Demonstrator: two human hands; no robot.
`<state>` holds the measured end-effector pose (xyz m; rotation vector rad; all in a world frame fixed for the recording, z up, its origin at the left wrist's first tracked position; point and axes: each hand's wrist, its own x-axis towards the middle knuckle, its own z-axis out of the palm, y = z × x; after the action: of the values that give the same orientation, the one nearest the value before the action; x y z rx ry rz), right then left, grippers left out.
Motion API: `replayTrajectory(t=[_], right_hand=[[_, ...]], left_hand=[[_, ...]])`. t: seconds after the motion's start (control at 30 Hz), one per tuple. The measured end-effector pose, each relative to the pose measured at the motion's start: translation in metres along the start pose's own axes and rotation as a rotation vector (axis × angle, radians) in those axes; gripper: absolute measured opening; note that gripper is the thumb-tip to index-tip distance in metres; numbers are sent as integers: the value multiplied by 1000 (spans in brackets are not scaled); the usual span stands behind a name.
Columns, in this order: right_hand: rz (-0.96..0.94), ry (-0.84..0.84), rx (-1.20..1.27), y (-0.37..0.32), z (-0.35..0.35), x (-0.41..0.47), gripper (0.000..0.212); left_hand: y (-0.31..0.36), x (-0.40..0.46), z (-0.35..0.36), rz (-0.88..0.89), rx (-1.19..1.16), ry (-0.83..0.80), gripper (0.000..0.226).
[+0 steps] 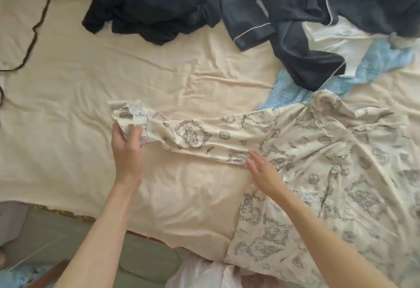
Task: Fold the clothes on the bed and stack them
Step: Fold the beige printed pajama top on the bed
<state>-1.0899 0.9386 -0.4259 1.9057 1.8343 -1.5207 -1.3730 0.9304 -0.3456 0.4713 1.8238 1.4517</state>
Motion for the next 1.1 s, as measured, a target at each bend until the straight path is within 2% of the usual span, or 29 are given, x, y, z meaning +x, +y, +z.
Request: replayTrajectory(t=[0.1, 0.27, 0.33, 0.43, 0.53, 0.6, 0.67, 0.77, 0.87, 1.0, 1.03, 1.1], right_hand=[[98, 89, 380, 4, -34, -21, 51], [123, 142, 1125, 52, -108, -79, 50], [110, 176, 1300, 88, -138, -106, 52], [108, 191, 1387, 143, -170, -137, 57], [137, 150, 1286, 196, -188, -151, 59], [223, 150, 1144, 222, -187, -145, 53], [301, 147, 933, 236, -178, -132, 49], [377, 187, 706, 244, -158, -113, 52], [482, 365, 540, 242, -140, -97, 54], [618, 503, 509, 241, -132, -81, 65], [629, 497, 551, 242, -132, -77, 62], [595, 462, 635, 242, -133, -72, 35]], left_hand=[[24, -38, 51, 219, 132, -200, 11], [34, -143, 154, 530, 304, -694, 27], [20, -190, 193, 631, 374, -877, 21], [-16, -244, 240, 705, 560, -1075, 9], [-65, -293, 274, 553, 774, -1330, 23], [-95, -311, 276, 440, 896, -1428, 35], [-116, -312, 263, 356, 930, -1352, 38], [-133, -296, 232, 285, 951, -1038, 34], [-139, -275, 200, 242, 1066, -794, 35], [-151, -260, 176, 176, 1212, -756, 46], [-153, -258, 174, 168, 1242, -753, 48], [-157, -257, 172, 154, 1282, -761, 51]])
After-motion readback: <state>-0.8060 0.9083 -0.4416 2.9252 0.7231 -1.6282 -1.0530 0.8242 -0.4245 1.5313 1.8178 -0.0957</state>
